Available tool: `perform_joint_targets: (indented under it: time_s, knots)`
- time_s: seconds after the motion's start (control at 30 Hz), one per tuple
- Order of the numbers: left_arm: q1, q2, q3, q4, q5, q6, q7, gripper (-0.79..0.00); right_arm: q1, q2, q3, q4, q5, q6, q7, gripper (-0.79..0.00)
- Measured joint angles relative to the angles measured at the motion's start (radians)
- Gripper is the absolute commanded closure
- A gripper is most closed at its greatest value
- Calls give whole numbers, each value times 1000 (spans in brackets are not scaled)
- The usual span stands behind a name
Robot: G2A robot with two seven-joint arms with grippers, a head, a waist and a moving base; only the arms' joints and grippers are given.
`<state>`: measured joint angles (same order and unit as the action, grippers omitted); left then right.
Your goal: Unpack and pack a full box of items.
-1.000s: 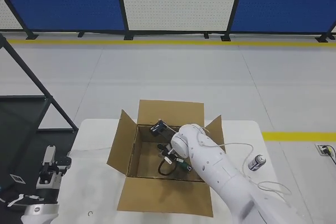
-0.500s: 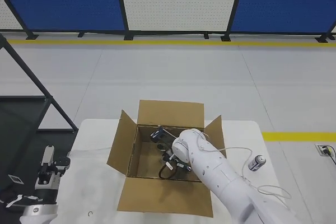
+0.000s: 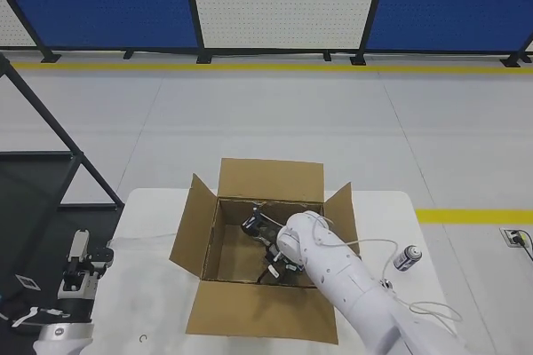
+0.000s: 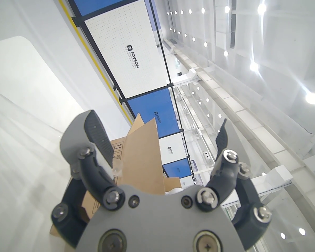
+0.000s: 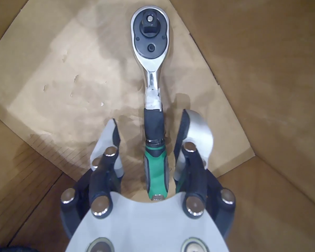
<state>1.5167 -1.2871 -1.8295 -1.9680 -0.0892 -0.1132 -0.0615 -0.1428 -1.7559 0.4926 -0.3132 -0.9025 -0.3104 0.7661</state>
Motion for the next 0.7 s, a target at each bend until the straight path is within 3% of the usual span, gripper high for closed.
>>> perform_joint_targets:
  time_s: [0.47,0.7]
  knots:
    - [8,-2,-4,0,-2,-5,12,-785,5,-31,-4,45,-30,-33,6,-292]
    - [3,-2,-2,2,-3,-4,9,-785,12,-43,-1,62,-38,-56,7,-308]
